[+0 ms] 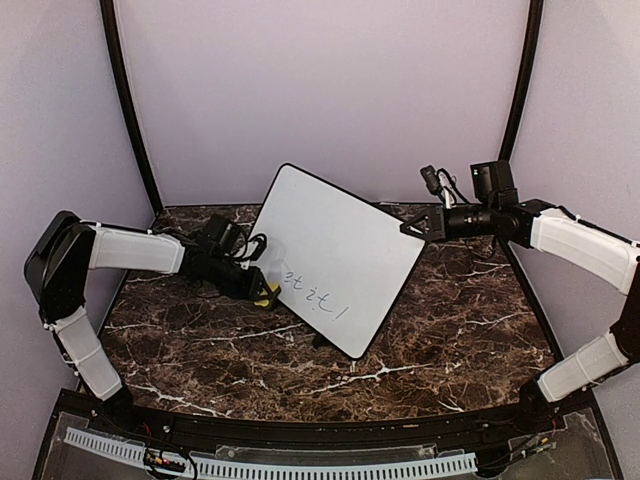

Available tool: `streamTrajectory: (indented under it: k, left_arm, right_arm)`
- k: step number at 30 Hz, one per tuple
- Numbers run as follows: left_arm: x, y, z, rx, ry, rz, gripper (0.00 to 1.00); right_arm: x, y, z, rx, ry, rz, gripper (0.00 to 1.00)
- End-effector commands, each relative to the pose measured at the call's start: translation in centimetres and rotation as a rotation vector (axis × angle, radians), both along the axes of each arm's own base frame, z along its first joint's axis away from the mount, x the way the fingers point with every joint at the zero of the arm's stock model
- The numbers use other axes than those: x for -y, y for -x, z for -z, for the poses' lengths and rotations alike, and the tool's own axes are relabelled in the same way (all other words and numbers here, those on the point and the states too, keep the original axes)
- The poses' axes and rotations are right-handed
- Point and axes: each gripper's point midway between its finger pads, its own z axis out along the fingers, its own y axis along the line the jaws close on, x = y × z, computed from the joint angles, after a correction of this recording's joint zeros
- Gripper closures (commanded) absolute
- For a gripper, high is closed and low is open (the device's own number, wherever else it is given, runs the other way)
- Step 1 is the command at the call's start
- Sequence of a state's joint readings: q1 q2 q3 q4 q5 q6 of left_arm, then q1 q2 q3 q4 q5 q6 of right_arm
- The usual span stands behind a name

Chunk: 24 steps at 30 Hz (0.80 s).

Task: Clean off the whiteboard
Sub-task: Erase the center of the whiteboard.

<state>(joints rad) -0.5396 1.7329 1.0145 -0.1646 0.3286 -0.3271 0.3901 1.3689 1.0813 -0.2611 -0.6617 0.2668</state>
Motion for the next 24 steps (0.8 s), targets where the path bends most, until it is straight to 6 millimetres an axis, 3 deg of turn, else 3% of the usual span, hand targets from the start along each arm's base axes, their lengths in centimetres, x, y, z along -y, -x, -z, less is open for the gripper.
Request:
streamTrajectory:
  k: [1,7,12,16,20,24]
  left_arm:
    - [0.8,-1.0,-2.0,0.047,0.037,-0.005,1.00]
    - [2.8,-4.8,-5.7,0.150,0.063,0.015,1.00]
    - [3.7,-6.1,-7.6,0.196,0.086,0.025,1.00]
    - [3.6,-4.9,-6.2,0.150,0.076,0.036,1.00]
    - [2.5,-2.3,-2.7,0.066,0.045,0.029,1.00]
    - [1.9,-0.1,-0.8,0.018,0.042,0.021,1.00]
  right_arm:
    - [-1.1,1.0,0.2,0.080,0.015,-0.101,1.00]
    - [-1.1,1.1,0.0,0.083,0.014,-0.100,1.00]
    - [-1.1,1.1,0.0,0.083,0.016,-0.100,1.00]
    - [-1.1,1.1,0.0,0.083,0.017,-0.099,1.00]
    - [-1.1,1.0,0.3,0.075,0.018,-0.099,1.00]
    - [-1.1,1.0,0.3,0.076,0.017,-0.100,1.00]
